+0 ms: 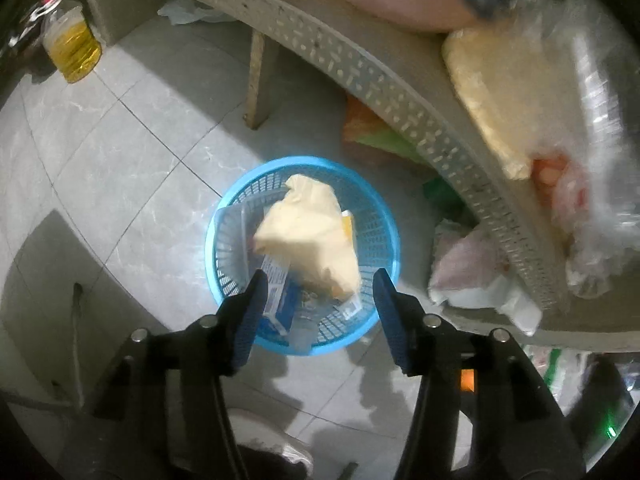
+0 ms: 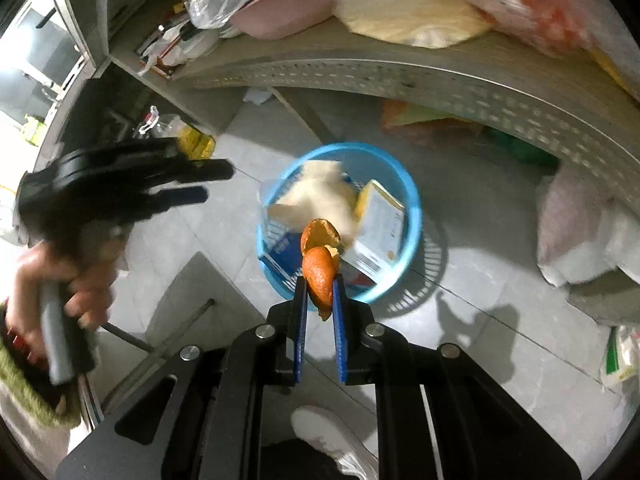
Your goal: Collect trash
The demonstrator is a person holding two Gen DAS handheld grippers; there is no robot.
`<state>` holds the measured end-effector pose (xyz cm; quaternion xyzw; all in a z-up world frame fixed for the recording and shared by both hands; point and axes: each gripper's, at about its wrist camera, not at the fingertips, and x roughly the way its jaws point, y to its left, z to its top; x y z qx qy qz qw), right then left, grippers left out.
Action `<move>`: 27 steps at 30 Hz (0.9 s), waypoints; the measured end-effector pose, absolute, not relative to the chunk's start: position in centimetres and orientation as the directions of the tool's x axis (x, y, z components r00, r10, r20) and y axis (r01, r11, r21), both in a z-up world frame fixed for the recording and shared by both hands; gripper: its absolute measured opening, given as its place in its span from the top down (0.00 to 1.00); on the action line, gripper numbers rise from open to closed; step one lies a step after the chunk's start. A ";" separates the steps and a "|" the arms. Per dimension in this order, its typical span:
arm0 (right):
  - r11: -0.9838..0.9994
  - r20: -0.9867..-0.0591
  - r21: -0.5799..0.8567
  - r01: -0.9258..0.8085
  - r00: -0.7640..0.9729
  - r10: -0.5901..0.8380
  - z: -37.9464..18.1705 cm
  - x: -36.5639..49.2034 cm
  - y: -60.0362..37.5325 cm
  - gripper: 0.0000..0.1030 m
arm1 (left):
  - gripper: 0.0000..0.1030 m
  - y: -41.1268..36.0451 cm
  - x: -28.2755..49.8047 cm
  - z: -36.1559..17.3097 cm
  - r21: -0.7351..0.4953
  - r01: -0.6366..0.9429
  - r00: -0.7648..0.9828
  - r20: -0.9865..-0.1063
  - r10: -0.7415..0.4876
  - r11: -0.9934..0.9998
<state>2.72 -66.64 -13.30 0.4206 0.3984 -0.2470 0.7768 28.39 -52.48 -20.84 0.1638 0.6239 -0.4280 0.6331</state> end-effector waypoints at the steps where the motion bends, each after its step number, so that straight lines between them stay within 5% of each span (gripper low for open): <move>1: 0.531 -0.824 0.459 0.712 0.565 -0.047 -13.5 3.8 -66.9 0.88 | 0.50 -51.5 28.7 -19.7 -0.337 0.739 -0.139 -0.924 -0.357 0.584; 7: 0.563 -0.823 0.432 0.704 0.564 -0.073 -14.5 10.1 -68.3 0.87 | 0.42 -44.4 28.4 -11.2 -0.304 0.767 -0.034 -0.899 -0.438 0.565; 11: 0.557 -0.871 0.330 0.762 0.473 -0.131 -17.8 14.1 -70.2 0.66 | 0.34 -37.9 26.3 -5.9 -0.256 0.788 0.055 -0.876 -0.479 0.560; 15: 0.502 -0.892 0.308 0.808 0.428 -0.142 -19.2 12.7 -69.7 0.66 | 0.25 -31.1 23.5 -1.9 -0.216 0.775 0.164 -0.838 -0.520 0.593; 22: 0.565 -0.828 0.305 0.767 0.506 -0.240 -13.2 5.4 -64.5 0.64 | 0.18 -20.8 17.3 1.1 -0.207 0.680 0.363 -0.739 -0.568 0.704; 27: 0.665 -0.790 0.264 0.698 0.552 -0.267 -7.5 -0.1 -59.5 0.52 | 0.13 -16.7 12.9 0.4 -0.270 0.600 0.431 -0.684 -0.589 0.753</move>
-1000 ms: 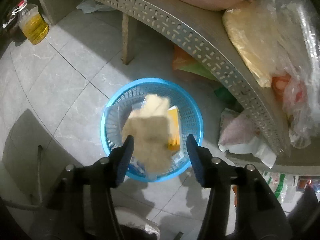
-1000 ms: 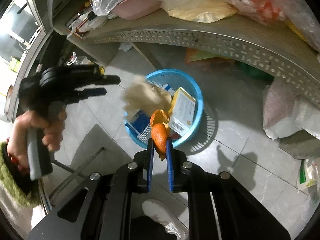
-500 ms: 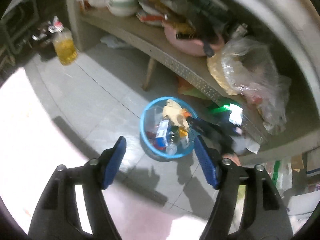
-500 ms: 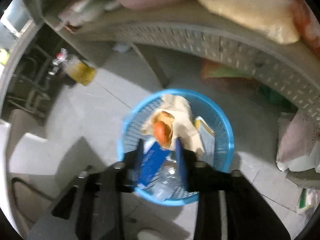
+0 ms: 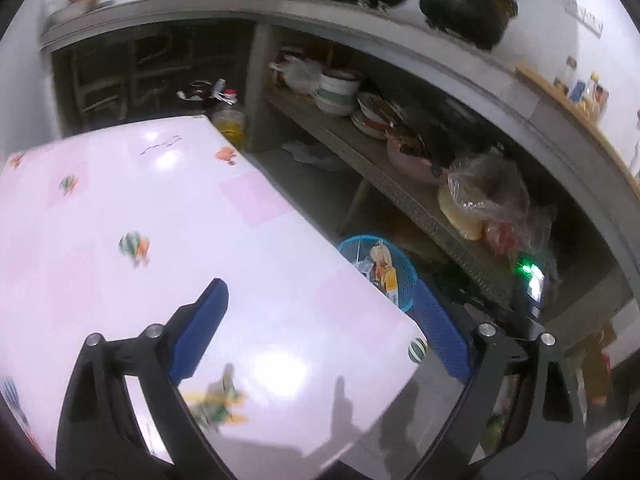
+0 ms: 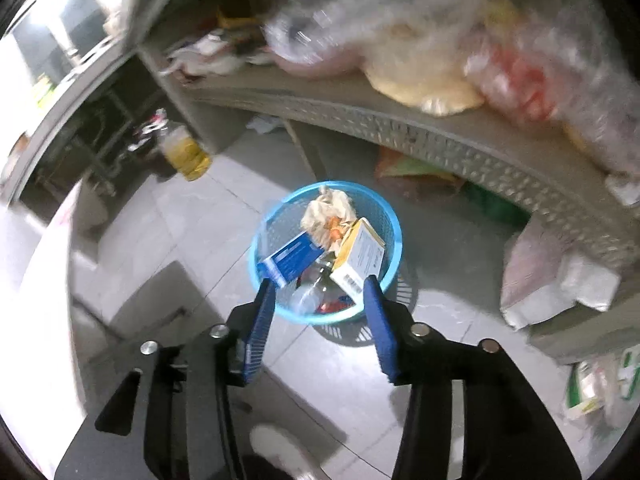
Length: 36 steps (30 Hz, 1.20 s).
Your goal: Collect trash
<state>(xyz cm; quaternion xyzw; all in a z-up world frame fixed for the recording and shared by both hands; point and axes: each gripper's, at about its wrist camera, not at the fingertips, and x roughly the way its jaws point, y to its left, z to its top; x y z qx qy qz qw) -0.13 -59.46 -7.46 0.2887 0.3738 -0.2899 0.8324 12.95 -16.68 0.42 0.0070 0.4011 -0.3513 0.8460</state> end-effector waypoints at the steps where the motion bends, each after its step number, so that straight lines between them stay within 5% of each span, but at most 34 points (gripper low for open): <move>1: 0.683 -0.786 0.254 0.685 0.558 -0.267 -6.7 -1.1 -58.7 0.51 | 0.13 -16.2 12.2 0.4 -0.273 0.592 0.443 -0.676 -0.589 0.758; 6: 0.782 -0.735 0.185 0.596 0.612 -0.293 -1.0 -4.7 -53.5 0.26 | 0.09 -14.3 8.4 0.5 -0.304 0.548 0.492 -0.636 -0.594 0.779; 12: 0.848 -0.656 0.117 0.516 0.681 -0.324 4.2 -7.7 -47.6 0.08 | 0.08 -13.9 4.8 1.1 -0.215 0.513 0.577 -0.630 -0.519 0.831; 26: 0.870 -0.574 -0.082 0.486 0.691 -0.440 7.3 -11.4 -40.5 0.06 | 0.08 -14.3 -0.8 1.0 -0.041 0.278 0.737 -0.632 -0.240 0.960; 36: 0.866 -0.630 -0.137 0.480 0.632 -0.450 4.8 -11.0 -41.1 0.06 | 0.08 -15.1 -1.4 -2.5 0.054 0.227 0.673 -0.731 -0.116 0.973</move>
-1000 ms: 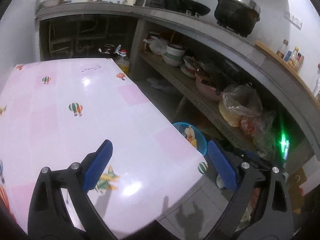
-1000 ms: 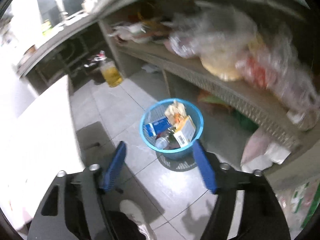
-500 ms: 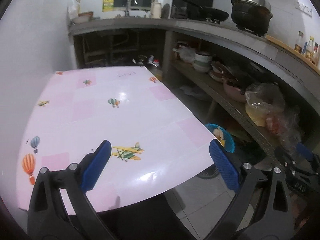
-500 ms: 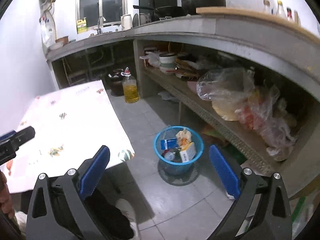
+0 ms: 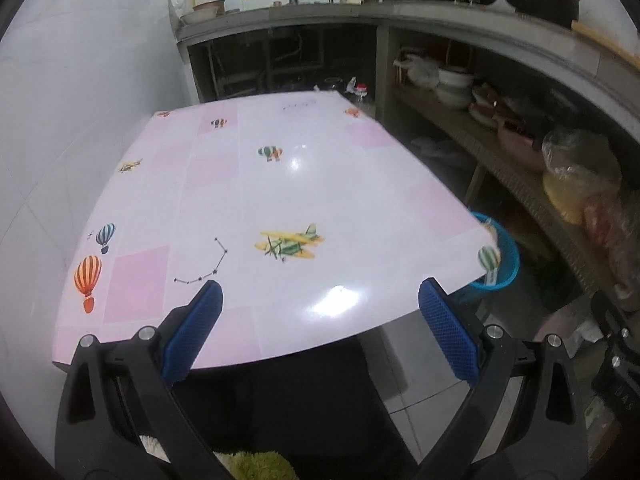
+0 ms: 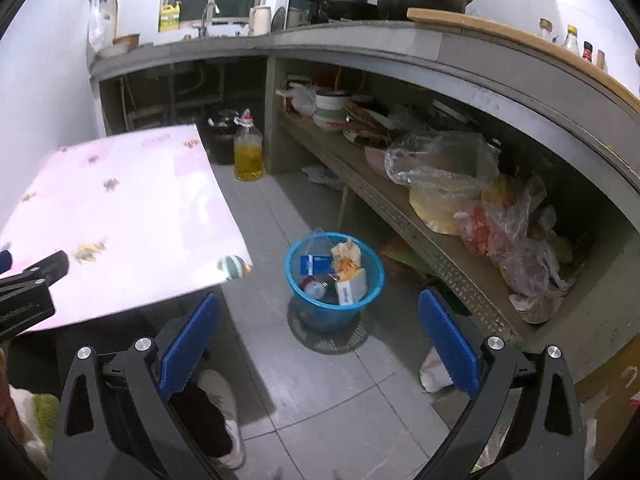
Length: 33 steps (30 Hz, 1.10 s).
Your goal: Collect trash
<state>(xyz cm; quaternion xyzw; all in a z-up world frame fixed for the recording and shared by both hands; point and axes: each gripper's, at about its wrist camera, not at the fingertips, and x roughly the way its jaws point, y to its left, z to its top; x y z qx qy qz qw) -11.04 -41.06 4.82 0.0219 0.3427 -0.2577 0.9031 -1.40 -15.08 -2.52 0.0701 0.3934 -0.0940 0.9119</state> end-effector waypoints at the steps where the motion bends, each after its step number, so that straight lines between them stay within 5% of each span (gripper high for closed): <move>1: 0.865 -0.634 -0.135 0.483 0.629 -0.450 4.6 -11.1 -41.2 0.06 | 0.08 -15.2 -1.3 -2.7 0.059 0.229 0.670 -0.734 -0.113 0.972; 13: 0.859 -0.677 -0.102 0.503 0.597 -0.430 2.9 -9.9 -44.2 0.06 | 0.08 -15.4 -0.2 -3.6 0.158 0.210 0.670 -0.742 -0.024 0.965; 33: 0.880 -0.674 -0.094 0.466 0.621 -0.401 2.9 -8.8 -43.6 0.06 | 0.08 -14.7 0.2 -3.2 0.150 0.195 0.664 -0.747 -0.018 0.969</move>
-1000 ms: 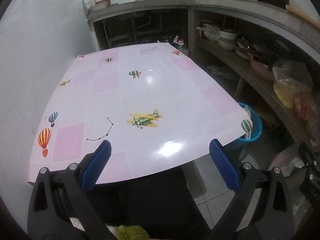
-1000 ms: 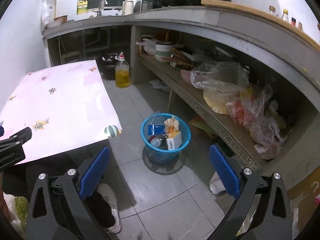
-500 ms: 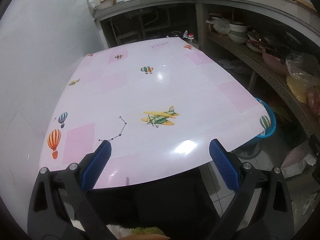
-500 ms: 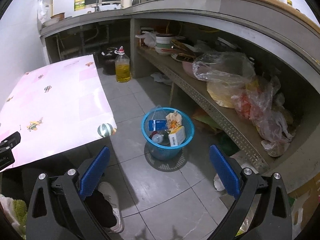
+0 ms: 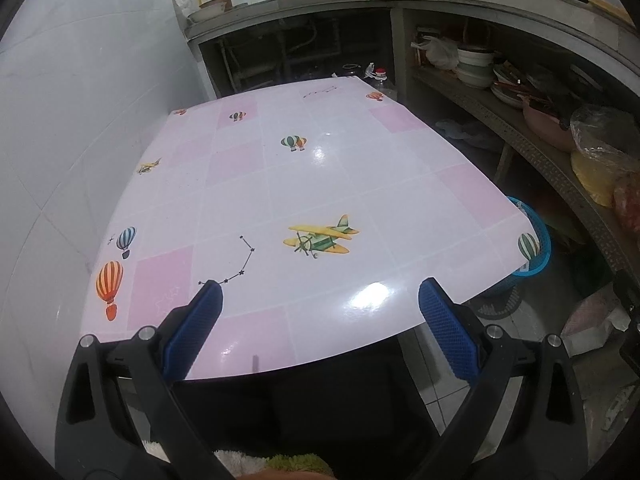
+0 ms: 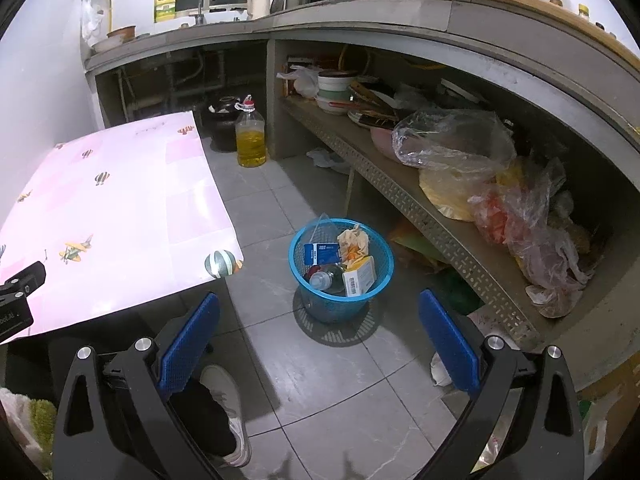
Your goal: Collect trash
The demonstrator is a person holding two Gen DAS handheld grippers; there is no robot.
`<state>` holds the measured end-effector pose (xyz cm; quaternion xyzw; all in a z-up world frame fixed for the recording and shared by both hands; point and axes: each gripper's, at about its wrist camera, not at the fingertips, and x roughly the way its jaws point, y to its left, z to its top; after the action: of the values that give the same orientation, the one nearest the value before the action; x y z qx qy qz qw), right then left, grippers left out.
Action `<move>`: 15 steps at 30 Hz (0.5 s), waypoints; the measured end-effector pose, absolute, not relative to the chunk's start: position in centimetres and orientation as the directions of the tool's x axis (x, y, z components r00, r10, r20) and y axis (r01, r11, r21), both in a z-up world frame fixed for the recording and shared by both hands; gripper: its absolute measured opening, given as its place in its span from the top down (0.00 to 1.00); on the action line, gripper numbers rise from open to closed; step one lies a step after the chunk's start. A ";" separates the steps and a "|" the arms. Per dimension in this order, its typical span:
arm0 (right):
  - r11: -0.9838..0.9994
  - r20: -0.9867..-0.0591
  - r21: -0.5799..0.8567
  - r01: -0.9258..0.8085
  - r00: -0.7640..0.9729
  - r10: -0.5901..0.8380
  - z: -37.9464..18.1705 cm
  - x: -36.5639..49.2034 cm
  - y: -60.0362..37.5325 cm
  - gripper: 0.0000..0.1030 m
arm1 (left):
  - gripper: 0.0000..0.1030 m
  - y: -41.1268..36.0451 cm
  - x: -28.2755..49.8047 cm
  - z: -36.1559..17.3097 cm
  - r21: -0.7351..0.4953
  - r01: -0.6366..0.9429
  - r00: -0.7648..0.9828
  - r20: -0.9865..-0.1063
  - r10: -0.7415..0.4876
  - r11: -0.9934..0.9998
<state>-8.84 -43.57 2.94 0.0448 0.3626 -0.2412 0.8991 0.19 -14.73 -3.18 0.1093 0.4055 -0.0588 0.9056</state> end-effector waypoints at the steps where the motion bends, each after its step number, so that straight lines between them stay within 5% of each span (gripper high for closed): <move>1: 0.879 -0.673 -0.093 0.467 0.621 -0.401 3.0 -8.9 -43.6 0.06 | 0.08 -14.8 0.1 -3.2 0.150 0.198 0.662 -0.749 -0.020 0.969; 15: 0.877 -0.664 -0.103 0.469 0.624 -0.411 3.4 -9.0 -43.1 0.06 | 0.08 -14.8 0.1 -3.4 0.131 0.214 0.647 -0.762 -0.040 0.968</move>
<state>-9.01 -43.14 3.36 0.0400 0.3581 -0.2444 0.9002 0.10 -14.75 -3.36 0.1052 0.4142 -0.0705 0.9013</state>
